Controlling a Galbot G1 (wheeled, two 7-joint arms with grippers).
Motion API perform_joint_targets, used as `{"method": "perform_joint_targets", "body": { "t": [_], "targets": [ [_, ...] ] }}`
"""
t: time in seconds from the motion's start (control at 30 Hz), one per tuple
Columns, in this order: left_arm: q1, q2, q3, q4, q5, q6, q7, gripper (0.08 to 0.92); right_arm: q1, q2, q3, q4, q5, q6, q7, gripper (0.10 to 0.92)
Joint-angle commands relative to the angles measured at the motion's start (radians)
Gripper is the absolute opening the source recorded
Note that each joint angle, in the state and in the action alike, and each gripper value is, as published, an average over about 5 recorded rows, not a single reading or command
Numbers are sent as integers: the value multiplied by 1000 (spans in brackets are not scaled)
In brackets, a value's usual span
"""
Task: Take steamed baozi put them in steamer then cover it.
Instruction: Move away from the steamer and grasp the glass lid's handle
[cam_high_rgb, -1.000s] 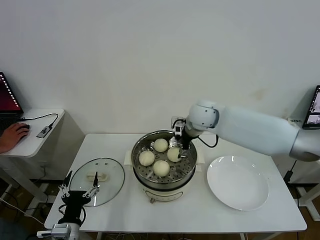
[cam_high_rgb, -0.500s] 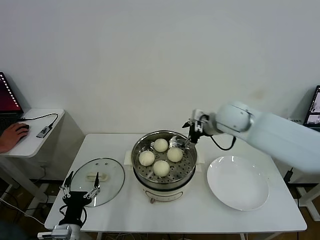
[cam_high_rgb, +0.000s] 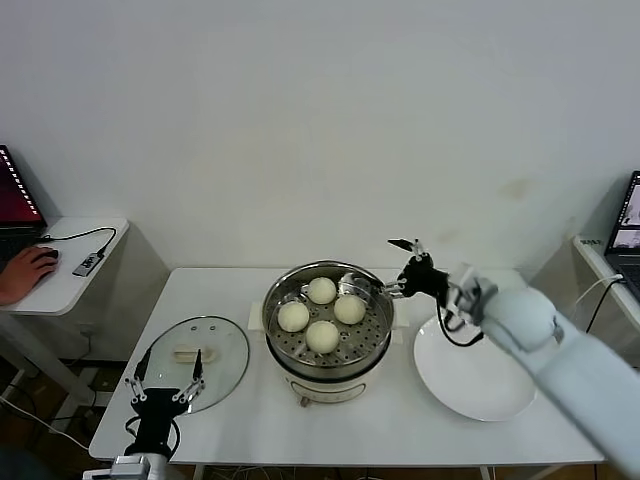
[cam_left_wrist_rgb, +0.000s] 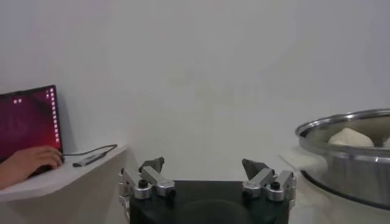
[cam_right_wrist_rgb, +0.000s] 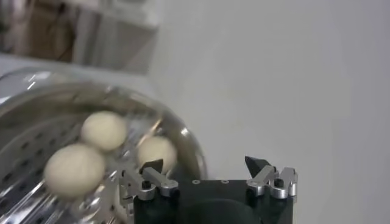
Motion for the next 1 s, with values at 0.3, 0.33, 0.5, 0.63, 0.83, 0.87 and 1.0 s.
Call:
{"method": "perform_joint_targets", "body": {
  "t": [0.3,0.33,0.5,0.63,0.83,0.87,1.0],
  "targets": [
    [-25,-28,-42,165,546,-174,-47,823,-735,691,884,96,-279,413,24,823],
    [-23,-14,-54,176,614,-178,-46,823,-745,709,896,103,-289,411,45,823],
    [12,71,-110,209,910,-174,-32,823,-794,739,960,123,-350,365,182,823],
    [9,103,-122,264,1126,-167,-40,823,-816,752,1004,117,-343,340,255,823],
    [-100,125,-101,358,1361,-139,-24,823,-823,756,1037,88,-349,343,287,823],
    [-122,129,-95,374,1380,-134,-19,823,-824,757,1040,83,-351,344,290,823],
    [-213,148,-78,445,1420,-108,16,823,-830,761,1051,75,-365,351,297,823]
  ]
}}
